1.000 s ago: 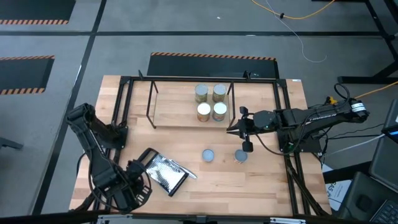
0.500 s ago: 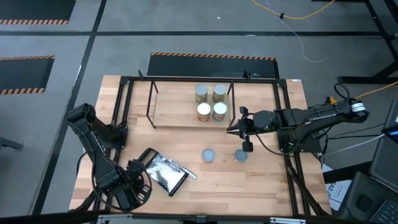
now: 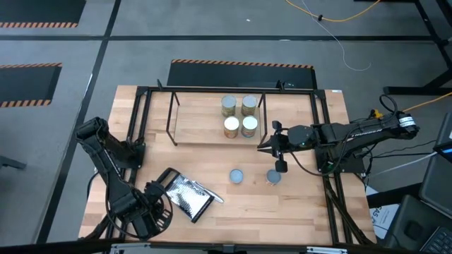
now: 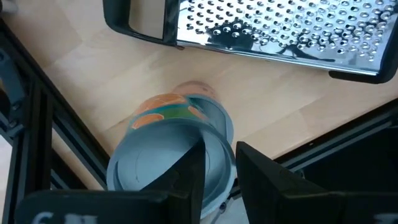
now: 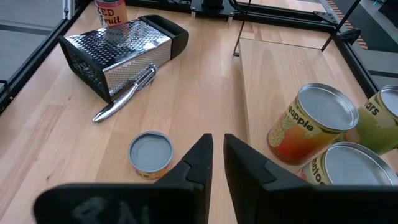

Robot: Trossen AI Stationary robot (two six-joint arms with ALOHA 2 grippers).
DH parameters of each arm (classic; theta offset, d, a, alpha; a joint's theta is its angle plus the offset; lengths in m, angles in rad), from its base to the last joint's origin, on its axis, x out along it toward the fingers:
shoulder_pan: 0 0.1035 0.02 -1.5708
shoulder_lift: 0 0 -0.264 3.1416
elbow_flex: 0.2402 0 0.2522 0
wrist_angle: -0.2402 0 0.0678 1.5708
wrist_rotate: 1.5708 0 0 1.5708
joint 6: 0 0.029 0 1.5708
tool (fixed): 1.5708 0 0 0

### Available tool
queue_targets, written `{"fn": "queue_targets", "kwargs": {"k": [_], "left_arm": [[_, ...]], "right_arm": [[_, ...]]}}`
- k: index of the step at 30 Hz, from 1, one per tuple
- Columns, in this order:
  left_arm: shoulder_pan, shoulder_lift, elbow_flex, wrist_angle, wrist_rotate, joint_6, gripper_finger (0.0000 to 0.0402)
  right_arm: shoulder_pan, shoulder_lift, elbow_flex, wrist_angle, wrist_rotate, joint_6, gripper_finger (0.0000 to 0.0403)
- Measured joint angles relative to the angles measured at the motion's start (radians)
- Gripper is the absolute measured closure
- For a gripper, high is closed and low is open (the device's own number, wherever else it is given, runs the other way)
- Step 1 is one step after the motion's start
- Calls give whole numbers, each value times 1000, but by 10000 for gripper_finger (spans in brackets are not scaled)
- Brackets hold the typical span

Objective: Pick and place cans onto a shelf
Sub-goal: Put the canned mandarin orange on the shelf

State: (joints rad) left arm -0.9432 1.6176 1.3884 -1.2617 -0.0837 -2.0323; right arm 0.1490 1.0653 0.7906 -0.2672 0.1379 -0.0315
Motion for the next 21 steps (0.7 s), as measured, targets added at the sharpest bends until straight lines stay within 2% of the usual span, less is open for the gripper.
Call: {"fn": "queue_targets", "kwargs": {"k": [13, 17, 21], "left_arm": [[0, 0, 0, 0, 0, 48, 321], [0, 0, 0, -1, 0, 48, 343], [0, 0, 0, -1, 0, 47, 381]], "right_arm": [[0, 0, 0, 0, 0, 0, 357], [0, 0, 0, 0, 0, 0, 357], [0, 0, 0, 0, 0, 0, 357]]}}
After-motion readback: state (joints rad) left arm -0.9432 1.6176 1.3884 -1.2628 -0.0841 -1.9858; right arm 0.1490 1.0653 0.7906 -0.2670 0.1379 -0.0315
